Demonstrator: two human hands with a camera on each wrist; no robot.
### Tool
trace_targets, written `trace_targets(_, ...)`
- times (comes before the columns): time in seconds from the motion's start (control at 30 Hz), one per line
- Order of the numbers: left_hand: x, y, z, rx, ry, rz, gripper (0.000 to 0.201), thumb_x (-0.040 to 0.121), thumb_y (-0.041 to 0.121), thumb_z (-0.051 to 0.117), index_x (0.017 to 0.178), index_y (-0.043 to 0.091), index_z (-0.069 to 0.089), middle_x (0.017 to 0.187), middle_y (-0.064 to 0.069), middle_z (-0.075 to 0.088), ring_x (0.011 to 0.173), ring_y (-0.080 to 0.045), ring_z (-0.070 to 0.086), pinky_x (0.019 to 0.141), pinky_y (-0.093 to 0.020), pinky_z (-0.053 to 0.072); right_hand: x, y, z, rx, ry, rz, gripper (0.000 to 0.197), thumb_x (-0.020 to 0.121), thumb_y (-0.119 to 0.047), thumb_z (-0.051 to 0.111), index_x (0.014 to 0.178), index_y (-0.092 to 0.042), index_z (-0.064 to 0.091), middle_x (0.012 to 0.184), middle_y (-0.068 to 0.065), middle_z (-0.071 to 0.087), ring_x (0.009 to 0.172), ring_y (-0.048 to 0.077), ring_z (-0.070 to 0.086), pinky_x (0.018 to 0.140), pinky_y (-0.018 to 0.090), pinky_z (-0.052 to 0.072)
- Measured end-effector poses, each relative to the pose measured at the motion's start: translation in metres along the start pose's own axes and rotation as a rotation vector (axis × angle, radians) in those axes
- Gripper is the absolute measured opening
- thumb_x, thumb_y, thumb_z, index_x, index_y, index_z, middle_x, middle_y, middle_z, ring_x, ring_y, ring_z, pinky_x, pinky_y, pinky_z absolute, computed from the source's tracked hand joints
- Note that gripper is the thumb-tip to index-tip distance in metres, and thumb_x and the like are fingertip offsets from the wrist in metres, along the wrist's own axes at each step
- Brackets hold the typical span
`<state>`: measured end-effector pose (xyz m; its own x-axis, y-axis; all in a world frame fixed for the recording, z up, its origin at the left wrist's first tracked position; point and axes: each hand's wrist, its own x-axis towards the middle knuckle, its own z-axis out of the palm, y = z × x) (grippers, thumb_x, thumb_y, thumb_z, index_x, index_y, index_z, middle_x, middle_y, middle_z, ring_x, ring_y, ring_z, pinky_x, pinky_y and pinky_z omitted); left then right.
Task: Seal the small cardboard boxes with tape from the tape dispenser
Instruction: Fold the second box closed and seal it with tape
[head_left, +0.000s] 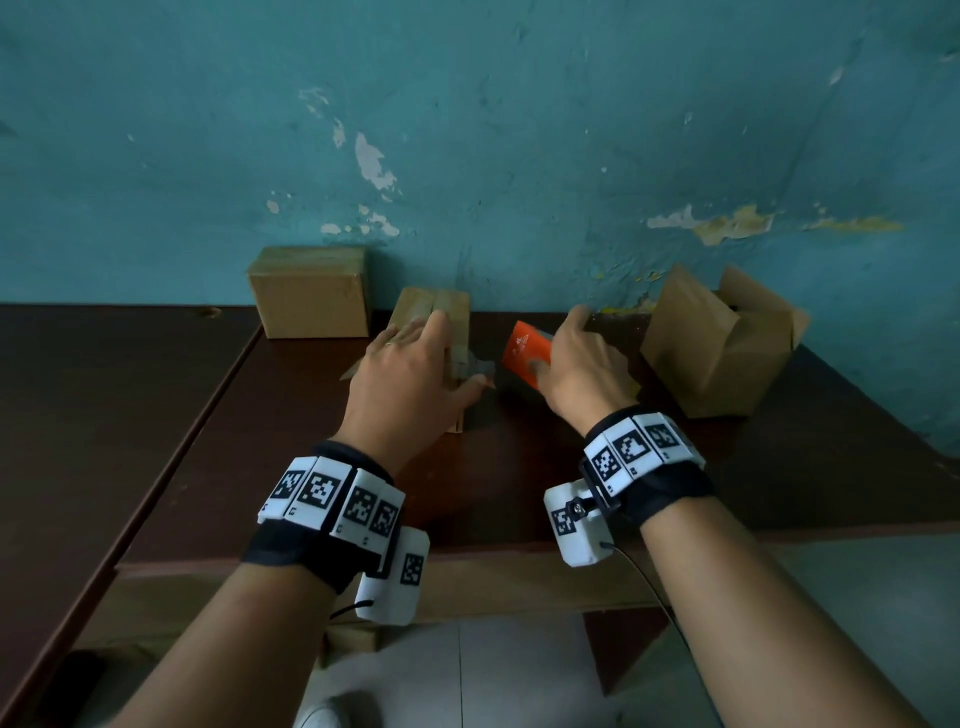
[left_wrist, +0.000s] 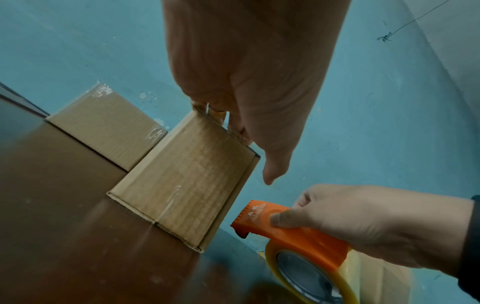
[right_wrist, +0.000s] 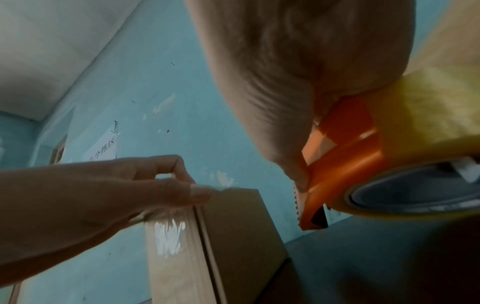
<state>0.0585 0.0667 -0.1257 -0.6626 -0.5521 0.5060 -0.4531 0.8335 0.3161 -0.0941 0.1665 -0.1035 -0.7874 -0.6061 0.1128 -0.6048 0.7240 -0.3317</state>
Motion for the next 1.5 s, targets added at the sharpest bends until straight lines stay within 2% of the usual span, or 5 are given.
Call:
trace_targets(0.47,0.0,0.0,0.002,-0.006,0.017,0.017,0.045,0.088,0.05,0.074,0.108,0.014,0.056,0.109,-0.004,0.07,0.107,-0.028,0.064,0.097,-0.044,0.049,0.008,-0.004,0.009,0.046,0.006,-0.014,0.06,0.099,-0.03,0.067,0.145,-0.003,0.038,0.149,0.022,0.044,0.139,0.041,0.043,0.109,0.051,0.042)
trace_targets(0.67,0.001,-0.002,0.005,-0.001,0.037,0.023,0.047,0.086,0.051,0.075,0.108,0.013,0.058,0.107,-0.004,0.07,0.106,-0.027,0.065,0.096,-0.043,0.05,0.006,-0.016,-0.007,0.398,-0.113,-0.088,0.037,0.1,-0.037,0.053,0.082,-0.008,0.066,0.075,0.01,0.073,0.074,0.031,0.073,0.074,0.044,0.06)
trace_targets(0.93,0.001,-0.003,0.006,0.009,0.048,0.051,0.045,0.082,0.046,0.079,0.101,0.011,0.057,0.1,-0.006,0.071,0.1,-0.029,0.066,0.091,-0.044,0.052,-0.003,-0.022,-0.002,0.907,-0.323,0.041,0.029,0.097,-0.003,0.072,0.124,-0.002,0.06,0.101,0.019,0.073,0.088,0.026,0.075,0.068,0.027,0.059)
trace_targets(1.37,0.003,-0.014,-0.011,-0.114,-0.11,0.064,0.024,0.091,0.024,0.062,0.112,0.013,0.06,0.109,-0.004,0.066,0.095,-0.027,0.063,0.077,-0.036,0.047,-0.003,-0.026,0.001,0.754,-0.208,-0.005,0.037,0.096,-0.007,0.07,0.131,-0.006,0.058,0.09,0.013,0.072,0.074,0.016,0.067,0.068,0.029,0.056)
trace_targets(1.5,0.007,-0.022,-0.024,-0.234,-0.152,0.021,0.052,0.081,0.036,0.052,0.126,0.017,0.07,0.138,-0.009,0.066,0.135,-0.027,0.057,0.105,-0.043,0.052,-0.005,-0.028,-0.001,0.747,-0.241,-0.011,0.02,0.1,-0.016,0.068,0.118,-0.01,0.061,0.099,0.013,0.072,0.076,0.017,0.069,0.069,0.031,0.059)
